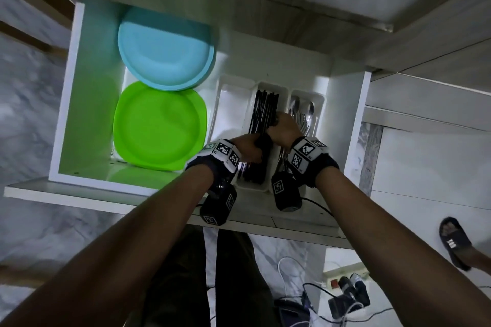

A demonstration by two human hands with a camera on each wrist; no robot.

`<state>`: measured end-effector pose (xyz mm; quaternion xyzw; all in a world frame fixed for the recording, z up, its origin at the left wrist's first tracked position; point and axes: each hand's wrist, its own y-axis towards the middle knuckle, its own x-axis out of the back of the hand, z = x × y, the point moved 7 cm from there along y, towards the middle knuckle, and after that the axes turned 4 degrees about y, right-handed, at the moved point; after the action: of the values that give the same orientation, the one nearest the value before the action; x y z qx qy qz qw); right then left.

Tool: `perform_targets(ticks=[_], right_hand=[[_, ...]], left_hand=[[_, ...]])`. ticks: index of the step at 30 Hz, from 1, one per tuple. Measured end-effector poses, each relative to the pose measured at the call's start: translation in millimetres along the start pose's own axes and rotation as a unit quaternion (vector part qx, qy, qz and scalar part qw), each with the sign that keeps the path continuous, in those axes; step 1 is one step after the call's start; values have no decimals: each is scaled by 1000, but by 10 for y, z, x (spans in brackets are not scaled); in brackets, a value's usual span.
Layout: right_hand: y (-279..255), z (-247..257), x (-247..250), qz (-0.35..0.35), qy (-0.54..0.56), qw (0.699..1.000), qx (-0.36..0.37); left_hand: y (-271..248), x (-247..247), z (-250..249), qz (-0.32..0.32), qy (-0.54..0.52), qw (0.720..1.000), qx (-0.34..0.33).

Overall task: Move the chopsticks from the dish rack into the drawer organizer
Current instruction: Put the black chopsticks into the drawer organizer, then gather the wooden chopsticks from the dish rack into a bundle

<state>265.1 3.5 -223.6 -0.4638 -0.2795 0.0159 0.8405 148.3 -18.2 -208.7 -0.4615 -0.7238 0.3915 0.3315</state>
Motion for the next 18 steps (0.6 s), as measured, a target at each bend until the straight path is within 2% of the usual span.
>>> perform_targets(ticks=[3,6,10,13,16,18], right_hand=[[-176,84,61,19,18,999,37],[-464,303,187,22,36,995,91],[-949,871,334,28,-11,982,185],[-1523,1539,439,18,-43,967,250],[-2078,2265,318,25,-57,946,319],[-2418,2779,141,43,-72,931,354]], left_hand=[[-157,96,-33,-15,-36,999,-18],[-462,368,-49,-95,-153,983,-40],[-1189,806,13,-225,-259,936,-75],[-1961,1143,117,-320,-310,889,-105],[-2838,1383,323,-409,-341,838,-120],[-3434,1487,461,-458,-335,815,-119]])
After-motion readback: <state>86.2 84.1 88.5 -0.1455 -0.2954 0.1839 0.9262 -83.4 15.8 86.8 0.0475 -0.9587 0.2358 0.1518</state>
